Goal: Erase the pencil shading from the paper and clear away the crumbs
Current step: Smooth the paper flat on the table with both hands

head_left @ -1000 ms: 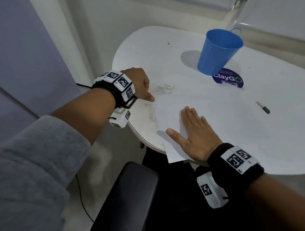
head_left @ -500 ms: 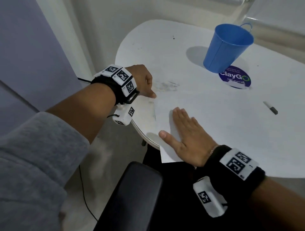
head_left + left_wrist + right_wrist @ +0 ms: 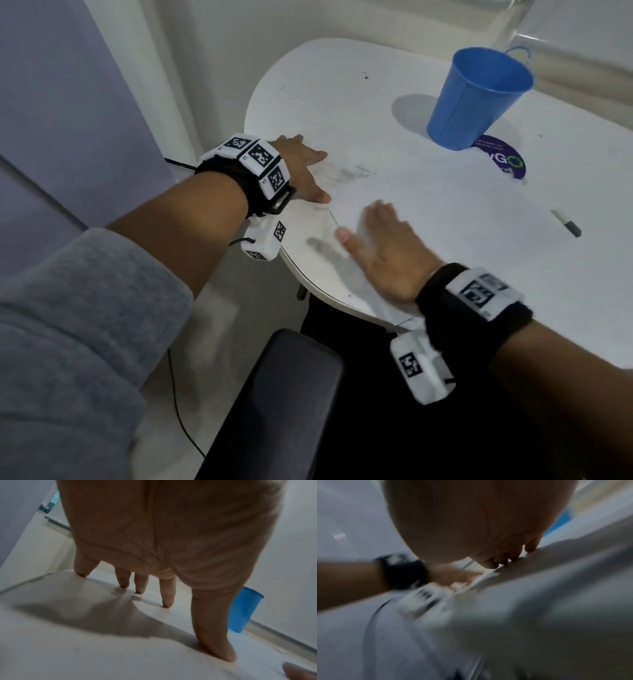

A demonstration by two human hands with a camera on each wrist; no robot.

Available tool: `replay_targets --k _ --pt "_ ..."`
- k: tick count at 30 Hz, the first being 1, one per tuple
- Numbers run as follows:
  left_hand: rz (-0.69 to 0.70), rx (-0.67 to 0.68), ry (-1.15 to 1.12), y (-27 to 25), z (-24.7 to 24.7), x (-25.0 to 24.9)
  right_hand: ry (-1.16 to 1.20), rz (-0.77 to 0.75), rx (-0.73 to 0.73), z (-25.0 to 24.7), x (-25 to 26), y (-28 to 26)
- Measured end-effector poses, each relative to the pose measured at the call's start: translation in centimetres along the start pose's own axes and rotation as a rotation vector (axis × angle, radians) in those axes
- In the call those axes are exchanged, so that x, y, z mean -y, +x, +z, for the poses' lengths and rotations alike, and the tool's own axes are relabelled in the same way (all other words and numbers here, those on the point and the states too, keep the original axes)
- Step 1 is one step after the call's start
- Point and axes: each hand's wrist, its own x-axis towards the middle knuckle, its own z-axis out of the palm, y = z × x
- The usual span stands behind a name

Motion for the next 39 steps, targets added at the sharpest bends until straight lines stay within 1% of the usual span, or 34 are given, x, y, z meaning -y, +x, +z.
replay_targets --k 2,3,4,5,7,8,9,10,11,12,13,14,15,17,18,19,20,22,23,24,25,26,28,29,30,32,33,34,35,36,38,39 --pt "0.001 0.029 0.054 0.1 0.0 -0.2 -0.06 -0.167 0.072 1.8 2.6 -1.0" --pt "0.004 0.036 0.074 0.1 -0.1 -0.3 -0.047 -0.206 0.113 2.0 3.6 -1.6" --pt "0.005 0.042 0.08 0.1 -0.1 -0.3 -0.017 -0.208 0.125 1.8 4.0 -1.8" --pt "0.007 0.046 0.078 0.1 -0.1 -0.3 0.009 -0.18 0.097 1.3 3.9 -1.5" --pt "0.011 0.042 0.085 -0.1 -0.2 -0.3 0.036 -0.042 0.009 -0.1 3.0 0.2" --pt "0.009 0.04 0.093 -0.1 -0.3 -0.3 0.033 0.025 -0.017 -0.4 2.5 1.2" --pt "0.008 0.04 0.095 -0.1 -0.3 -0.4 0.014 0.052 -0.022 -0.3 2.5 1.7" --pt "0.007 0.04 0.094 -0.1 -0.3 -0.4 -0.012 0.025 -0.017 0.3 3.0 1.8" --pt "0.008 0.04 0.093 -0.1 -0.4 -0.4 -0.047 -0.051 0.004 1.2 3.7 1.5" --pt "0.013 0.044 0.092 -0.1 -0.4 -0.4 -0.071 -0.137 0.047 2.0 4.4 0.8" --pt "0.017 0.05 0.092 -0.1 -0.4 -0.4 -0.063 -0.179 0.108 2.3 4.9 -0.2" --pt "0.02 0.052 0.09 -0.2 -0.4 -0.4 -0.025 -0.179 0.138 2.1 4.8 -0.7" --pt "0.022 0.049 0.092 -0.2 -0.4 -0.5 0.017 -0.151 0.111 1.4 4.4 -0.6" --pt "0.018 0.046 0.095 -0.4 -0.5 -0.6 0.062 -0.014 0.006 -0.5 2.7 1.0" --pt "0.012 0.047 0.099 -0.5 -0.5 -0.7 0.07 0.048 -0.02 -1.1 2.1 1.8" --pt "0.008 0.044 0.104 -0.5 -0.5 -0.7 0.055 0.073 -0.023 -1.2 1.9 2.3" --pt "0.008 0.042 0.104 -0.4 -0.5 -0.7 0.014 0.055 -0.013 -0.7 2.2 2.3" --pt "0.018 0.046 0.103 -0.2 -0.4 -0.5 -0.071 -0.092 0.049 1.2 3.4 1.2" --pt "0.024 0.05 0.103 -0.2 -0.5 -0.4 -0.066 -0.15 0.109 1.7 4.1 0.1" --pt "0.025 0.056 0.099 -0.1 -0.5 -0.4 -0.027 -0.17 0.156 1.8 4.3 -0.7" --pt "0.024 0.059 0.096 -0.1 -0.5 -0.4 0.03 -0.154 0.156 1.3 4.1 -0.9" --pt "0.024 0.059 0.096 -0.1 -0.5 -0.5 0.067 -0.114 0.118 0.5 3.6 -0.5" --pt "0.018 0.058 0.108 -0.1 -0.5 -0.6 0.086 -0.001 0.037 -1.0 2.4 1.1" --pt "0.013 0.058 0.112 0.0 -0.6 -0.7 0.069 0.027 0.022 -1.4 2.1 1.8" --pt "0.008 0.06 0.112 0.0 -0.6 -0.7 0.031 0.018 0.023 -1.1 2.2 2.0" --pt "0.012 0.069 0.102 0.1 -0.6 -0.6 -0.034 -0.114 0.093 0.3 3.1 1.4" --pt "0.016 0.074 0.097 0.2 -0.7 -0.5 -0.019 -0.176 0.157 0.9 3.4 0.4" --pt "0.017 0.078 0.093 0.3 -0.7 -0.4 0.027 -0.2 0.196 1.0 3.4 -0.7" --pt "0.016 0.081 0.088 0.4 -0.7 -0.4 0.088 -0.186 0.189 0.7 2.9 -1.5" --pt "0.011 0.085 0.085 0.4 -0.7 -0.4 0.123 -0.141 0.145 0.3 2.0 -1.9" --pt "0.0 0.09 0.089 0.4 -0.8 -0.5 0.101 -0.003 0.063 -0.2 -0.1 -2.0" --pt "-0.001 0.089 0.095 0.3 -0.8 -0.6 0.053 0.034 0.051 -0.1 -0.6 -2.3"
